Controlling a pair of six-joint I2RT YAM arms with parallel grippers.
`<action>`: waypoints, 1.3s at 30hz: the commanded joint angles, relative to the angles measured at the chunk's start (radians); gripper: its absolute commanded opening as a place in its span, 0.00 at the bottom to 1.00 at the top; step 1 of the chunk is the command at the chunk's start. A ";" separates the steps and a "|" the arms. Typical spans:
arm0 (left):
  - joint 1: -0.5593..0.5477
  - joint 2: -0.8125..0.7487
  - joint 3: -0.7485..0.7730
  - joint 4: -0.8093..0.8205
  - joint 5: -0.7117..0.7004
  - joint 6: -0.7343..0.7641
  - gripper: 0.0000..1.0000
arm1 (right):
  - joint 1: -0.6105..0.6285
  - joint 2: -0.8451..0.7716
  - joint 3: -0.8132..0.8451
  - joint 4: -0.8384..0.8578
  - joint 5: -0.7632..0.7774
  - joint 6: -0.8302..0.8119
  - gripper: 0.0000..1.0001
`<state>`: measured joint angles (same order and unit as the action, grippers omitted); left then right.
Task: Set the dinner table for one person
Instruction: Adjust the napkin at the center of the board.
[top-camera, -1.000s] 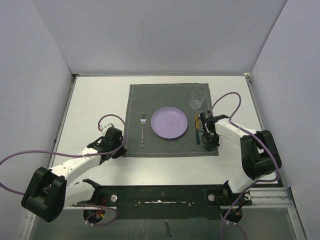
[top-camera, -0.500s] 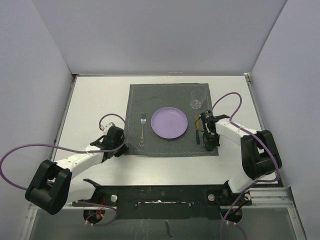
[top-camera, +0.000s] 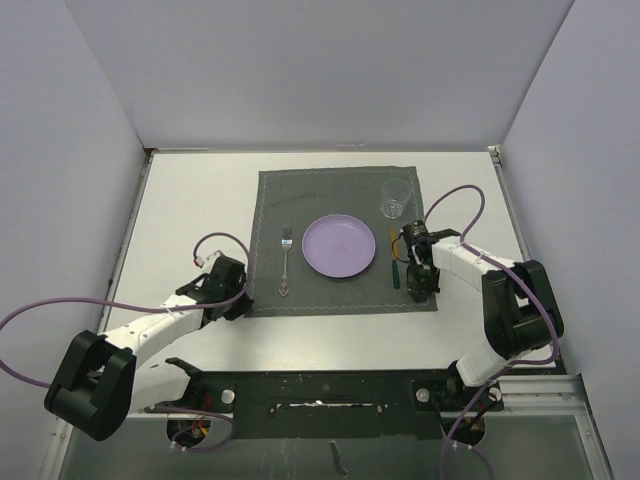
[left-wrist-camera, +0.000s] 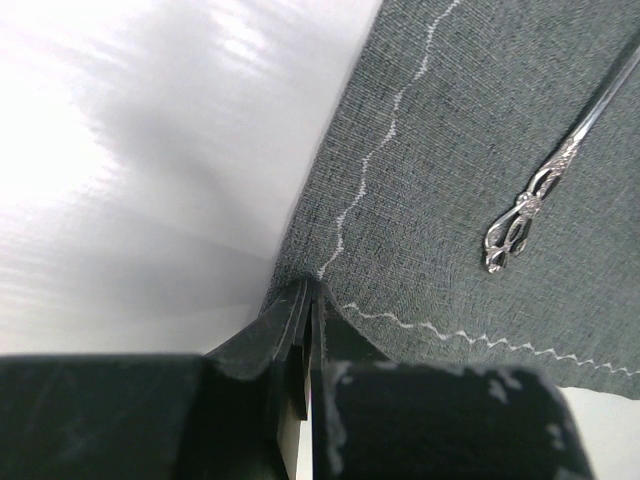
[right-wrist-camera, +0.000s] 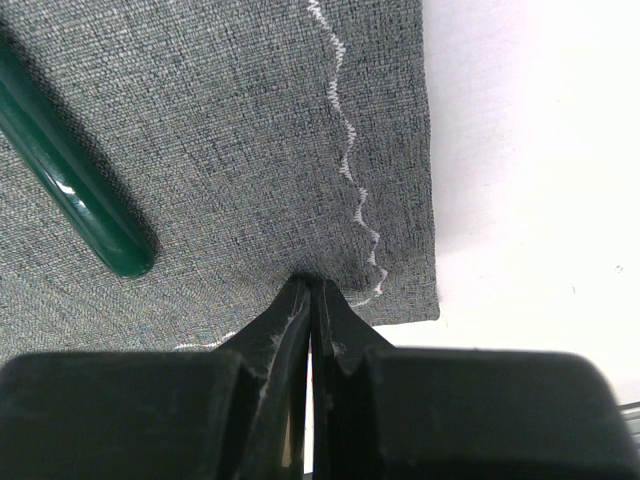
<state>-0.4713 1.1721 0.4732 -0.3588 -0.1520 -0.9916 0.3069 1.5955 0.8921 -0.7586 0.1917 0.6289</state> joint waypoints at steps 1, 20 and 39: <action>0.002 -0.048 -0.026 -0.122 -0.007 -0.020 0.00 | -0.007 0.014 -0.024 0.026 -0.027 0.000 0.00; 0.002 0.001 -0.033 -0.070 0.037 -0.016 0.00 | -0.018 -0.060 -0.028 -0.034 -0.025 -0.003 0.00; 0.002 -0.120 -0.016 -0.200 0.011 -0.010 0.00 | -0.019 -0.050 -0.024 -0.021 -0.046 -0.011 0.00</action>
<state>-0.4694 1.0691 0.4549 -0.5148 -0.1238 -1.0100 0.2939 1.5734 0.8745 -0.7719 0.1631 0.6174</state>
